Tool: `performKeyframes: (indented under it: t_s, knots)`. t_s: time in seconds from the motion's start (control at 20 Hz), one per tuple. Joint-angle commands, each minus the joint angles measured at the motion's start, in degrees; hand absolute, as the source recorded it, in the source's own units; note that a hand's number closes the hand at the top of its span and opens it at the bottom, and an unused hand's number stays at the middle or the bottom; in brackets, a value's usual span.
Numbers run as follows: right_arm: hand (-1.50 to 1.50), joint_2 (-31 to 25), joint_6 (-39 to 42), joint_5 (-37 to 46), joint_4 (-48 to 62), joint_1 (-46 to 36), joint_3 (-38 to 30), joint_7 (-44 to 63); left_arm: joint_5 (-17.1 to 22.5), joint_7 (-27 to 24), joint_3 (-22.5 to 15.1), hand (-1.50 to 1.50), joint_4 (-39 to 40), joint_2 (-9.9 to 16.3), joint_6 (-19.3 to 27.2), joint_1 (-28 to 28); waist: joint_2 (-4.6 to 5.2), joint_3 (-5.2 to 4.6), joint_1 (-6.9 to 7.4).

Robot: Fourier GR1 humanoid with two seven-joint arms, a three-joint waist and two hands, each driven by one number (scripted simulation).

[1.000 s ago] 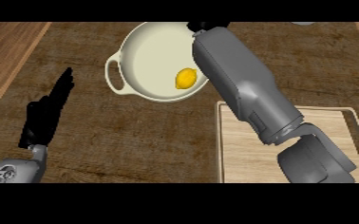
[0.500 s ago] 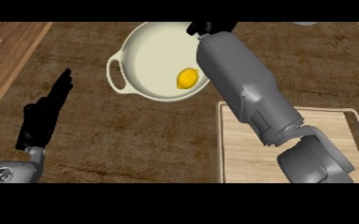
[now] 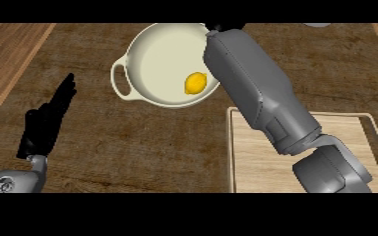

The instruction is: Pick the lemon from the tray and place it in the pot

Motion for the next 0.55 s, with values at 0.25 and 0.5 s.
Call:
performKeyframes:
  t_s: [0.25, 0.5]
  knots:
    - [-1.50, 0.35, -10.43, -12.56, -9.93, 6.25, 9.82, 0.68, -0.86, -2.08, -0.03, 0.00, 2.56, -1.10, -0.34, 1.31, -1.24, -0.08, -0.40]
    - [-1.50, 0.35, -12.82, -14.55, -17.52, 11.72, 15.78, 2.32, -0.38, -3.48, 1.95, 0.00, 1.59, -1.03, 0.40, 6.34, -2.31, -0.04, -4.49]
